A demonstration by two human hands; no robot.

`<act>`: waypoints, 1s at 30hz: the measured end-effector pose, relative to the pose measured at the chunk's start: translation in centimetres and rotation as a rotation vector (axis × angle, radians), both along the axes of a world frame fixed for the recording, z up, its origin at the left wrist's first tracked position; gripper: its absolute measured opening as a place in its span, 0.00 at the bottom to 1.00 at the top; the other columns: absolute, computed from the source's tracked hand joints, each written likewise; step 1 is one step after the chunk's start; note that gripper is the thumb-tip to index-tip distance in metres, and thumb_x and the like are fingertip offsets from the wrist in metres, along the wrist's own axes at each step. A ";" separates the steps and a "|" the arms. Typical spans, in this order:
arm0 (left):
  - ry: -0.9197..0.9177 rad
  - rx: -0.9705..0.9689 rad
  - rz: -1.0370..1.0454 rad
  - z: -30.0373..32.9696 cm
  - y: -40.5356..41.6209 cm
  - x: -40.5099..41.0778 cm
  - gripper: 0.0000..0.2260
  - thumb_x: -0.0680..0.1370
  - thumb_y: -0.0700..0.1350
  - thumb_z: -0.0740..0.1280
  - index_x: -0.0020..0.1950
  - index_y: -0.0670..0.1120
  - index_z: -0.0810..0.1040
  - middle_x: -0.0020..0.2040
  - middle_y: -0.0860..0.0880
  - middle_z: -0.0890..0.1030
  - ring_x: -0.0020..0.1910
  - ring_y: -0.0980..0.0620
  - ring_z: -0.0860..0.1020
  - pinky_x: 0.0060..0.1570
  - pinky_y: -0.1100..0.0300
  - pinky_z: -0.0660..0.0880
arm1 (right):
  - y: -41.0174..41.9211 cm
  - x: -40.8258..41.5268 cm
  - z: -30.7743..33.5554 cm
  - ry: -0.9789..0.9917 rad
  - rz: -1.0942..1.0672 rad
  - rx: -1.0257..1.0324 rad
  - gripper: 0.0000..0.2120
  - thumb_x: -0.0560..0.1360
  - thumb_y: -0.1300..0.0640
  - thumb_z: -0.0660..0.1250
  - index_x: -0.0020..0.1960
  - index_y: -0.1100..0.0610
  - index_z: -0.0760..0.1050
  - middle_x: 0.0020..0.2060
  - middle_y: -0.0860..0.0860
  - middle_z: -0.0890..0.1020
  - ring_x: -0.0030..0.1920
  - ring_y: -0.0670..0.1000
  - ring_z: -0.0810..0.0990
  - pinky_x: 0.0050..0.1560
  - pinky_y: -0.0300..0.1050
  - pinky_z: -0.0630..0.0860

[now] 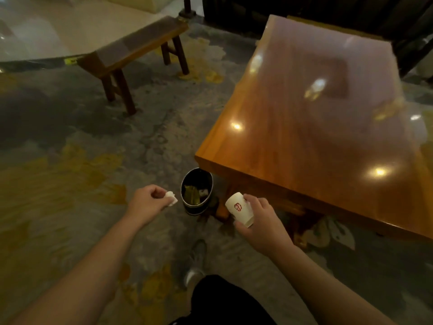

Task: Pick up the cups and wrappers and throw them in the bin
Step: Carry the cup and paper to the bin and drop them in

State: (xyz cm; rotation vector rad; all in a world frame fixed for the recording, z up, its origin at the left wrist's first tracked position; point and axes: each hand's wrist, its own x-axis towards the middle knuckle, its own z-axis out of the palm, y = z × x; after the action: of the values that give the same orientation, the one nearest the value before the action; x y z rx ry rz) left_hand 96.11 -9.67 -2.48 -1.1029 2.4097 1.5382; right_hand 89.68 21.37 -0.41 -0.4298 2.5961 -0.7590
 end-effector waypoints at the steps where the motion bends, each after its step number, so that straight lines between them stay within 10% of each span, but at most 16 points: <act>1: -0.016 0.020 0.011 -0.9 -1.3 -1.2 0.11 0.66 0.45 0.80 0.44 0.45 0.82 0.43 0.45 0.85 0.43 0.43 0.84 0.48 0.44 0.82 | -1.7 -0.8 -1.2 -0.019 0.005 0.003 0.38 0.70 0.39 0.72 0.74 0.42 0.58 0.64 0.44 0.69 0.58 0.47 0.72 0.55 0.50 0.80; 12: -0.251 0.129 0.076 -8.1 -14.1 -12.3 0.08 0.70 0.45 0.78 0.44 0.45 0.83 0.40 0.44 0.86 0.36 0.49 0.82 0.38 0.55 0.77 | -19.5 -8.8 -12.2 -0.386 0.020 0.035 0.37 0.68 0.40 0.71 0.73 0.46 0.62 0.60 0.49 0.72 0.58 0.52 0.73 0.57 0.52 0.76; 25: -0.449 0.452 -0.010 -25.3 -18.3 -28.4 0.09 0.73 0.36 0.73 0.52 0.40 0.78 0.47 0.39 0.81 0.35 0.50 0.79 0.35 0.60 0.78 | -28.6 -14.3 -28.0 -0.714 -0.857 -0.215 0.32 0.71 0.49 0.77 0.71 0.51 0.68 0.56 0.49 0.73 0.43 0.44 0.74 0.34 0.36 0.71; 30: -0.526 0.544 -0.034 -32.7 -17.7 -32.2 0.08 0.74 0.31 0.70 0.44 0.40 0.73 0.49 0.35 0.78 0.35 0.47 0.77 0.30 0.60 0.79 | -29.3 -15.1 -35.0 -0.847 -1.272 -0.356 0.31 0.72 0.53 0.76 0.72 0.55 0.69 0.59 0.56 0.75 0.47 0.52 0.78 0.50 0.55 0.81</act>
State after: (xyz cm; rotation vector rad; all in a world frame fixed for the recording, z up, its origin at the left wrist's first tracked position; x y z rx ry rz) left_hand 63.95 -27.40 -35.15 -1.1439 1.5422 1.5131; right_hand 74.54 -7.98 -35.45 1.3031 1.6474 -1.3550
